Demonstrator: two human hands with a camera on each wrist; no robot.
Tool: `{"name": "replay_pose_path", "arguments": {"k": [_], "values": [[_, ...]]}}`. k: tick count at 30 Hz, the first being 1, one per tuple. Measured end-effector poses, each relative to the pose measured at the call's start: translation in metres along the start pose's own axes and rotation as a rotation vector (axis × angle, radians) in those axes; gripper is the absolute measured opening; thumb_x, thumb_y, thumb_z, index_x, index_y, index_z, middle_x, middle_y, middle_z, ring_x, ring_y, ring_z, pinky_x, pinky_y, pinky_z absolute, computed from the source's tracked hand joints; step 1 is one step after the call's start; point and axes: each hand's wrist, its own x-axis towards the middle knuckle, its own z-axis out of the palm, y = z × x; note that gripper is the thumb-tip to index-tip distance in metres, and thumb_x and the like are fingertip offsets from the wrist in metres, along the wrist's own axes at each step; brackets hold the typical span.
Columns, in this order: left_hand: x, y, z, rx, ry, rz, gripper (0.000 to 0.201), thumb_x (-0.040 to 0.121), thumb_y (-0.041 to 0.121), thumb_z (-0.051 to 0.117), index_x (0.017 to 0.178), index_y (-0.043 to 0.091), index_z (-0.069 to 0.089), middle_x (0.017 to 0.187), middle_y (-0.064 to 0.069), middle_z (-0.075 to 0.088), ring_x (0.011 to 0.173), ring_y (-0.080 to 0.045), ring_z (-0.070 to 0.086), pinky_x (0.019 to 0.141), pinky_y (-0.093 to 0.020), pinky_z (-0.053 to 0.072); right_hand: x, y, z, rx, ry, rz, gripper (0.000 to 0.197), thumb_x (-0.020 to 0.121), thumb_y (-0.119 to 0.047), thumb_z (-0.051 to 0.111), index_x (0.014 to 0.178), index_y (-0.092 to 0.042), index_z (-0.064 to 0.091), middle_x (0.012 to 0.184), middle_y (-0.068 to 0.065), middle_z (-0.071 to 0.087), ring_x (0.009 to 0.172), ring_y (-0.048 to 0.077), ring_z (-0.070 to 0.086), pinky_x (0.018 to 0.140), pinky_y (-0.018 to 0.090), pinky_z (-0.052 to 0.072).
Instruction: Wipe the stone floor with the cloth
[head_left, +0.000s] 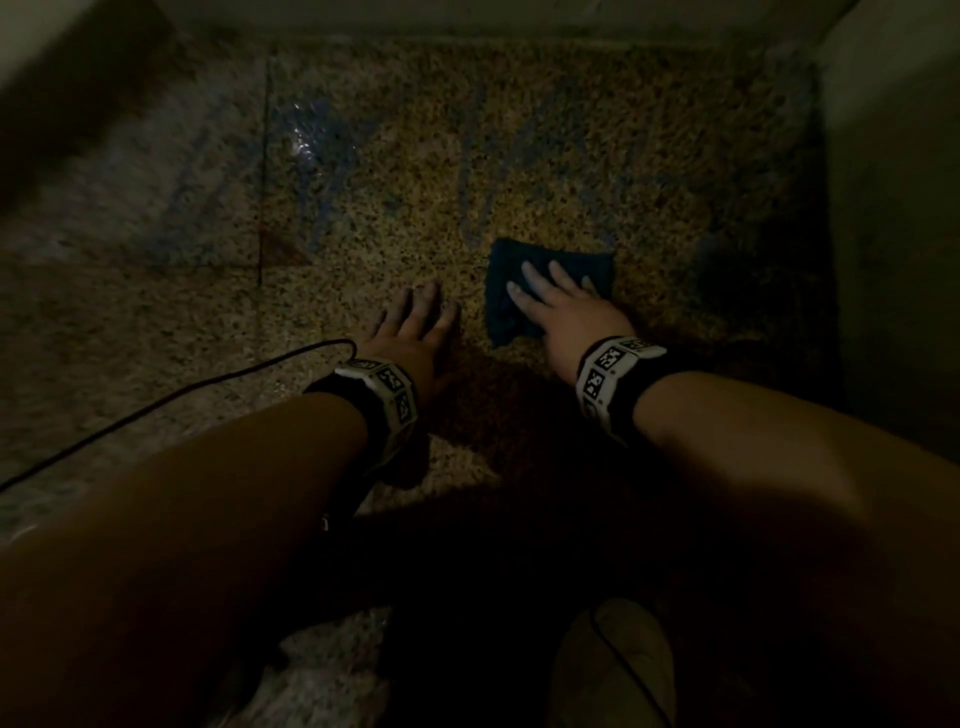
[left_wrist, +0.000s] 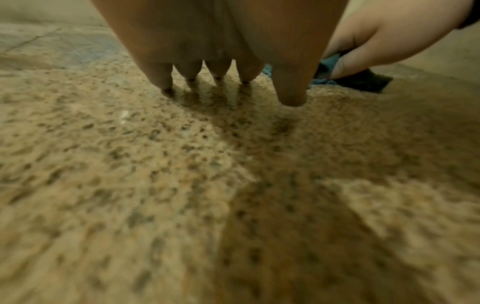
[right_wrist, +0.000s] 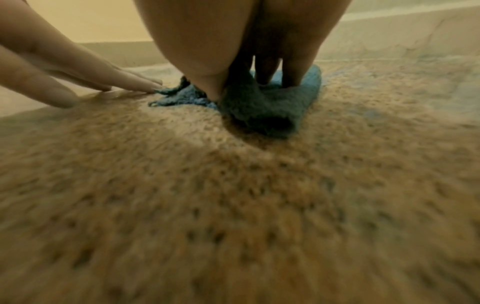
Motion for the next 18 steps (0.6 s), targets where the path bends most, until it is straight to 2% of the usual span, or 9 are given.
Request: {"name": "replay_pose_path", "arguments": {"k": [7,13,18], "values": [[-0.007,0.008,0.004,-0.024,0.023,-0.024,0.085,0.094,0.054,0.041,0.149,0.028,-0.019,0.152,0.001,-0.034,0.143,-0.026,-0.023,0.117,-0.043,-0.003,-0.018,0.004,0.01,-0.082,-0.065,-0.035,0.09,0.091,0.008,0.045,0.15,-0.032,-0.01,0.156,-0.007,-0.025,0.145,0.022,-0.017,0.118,0.041,0.001],[-0.009,0.008,-0.004,0.003,-0.001,-0.011,0.091,0.093,0.054,0.046,0.149,0.021,-0.019,0.152,-0.004,-0.033,0.143,-0.028,-0.023,0.117,-0.042,-0.004,-0.049,0.01,0.035,-0.112,-0.15,-0.079,0.077,0.097,0.003,0.034,0.151,-0.03,-0.012,0.156,-0.005,-0.024,0.145,0.024,-0.02,0.117,0.043,0.0],[-0.011,0.015,-0.005,0.012,0.003,-0.006,0.091,0.093,0.055,0.045,0.15,0.019,-0.017,0.153,-0.004,-0.031,0.143,-0.03,-0.022,0.117,-0.042,-0.004,-0.066,0.018,0.047,-0.141,-0.175,-0.146,0.078,0.097,0.002,0.037,0.151,-0.028,-0.011,0.157,-0.004,-0.024,0.145,0.024,-0.02,0.117,0.044,0.0]]}}
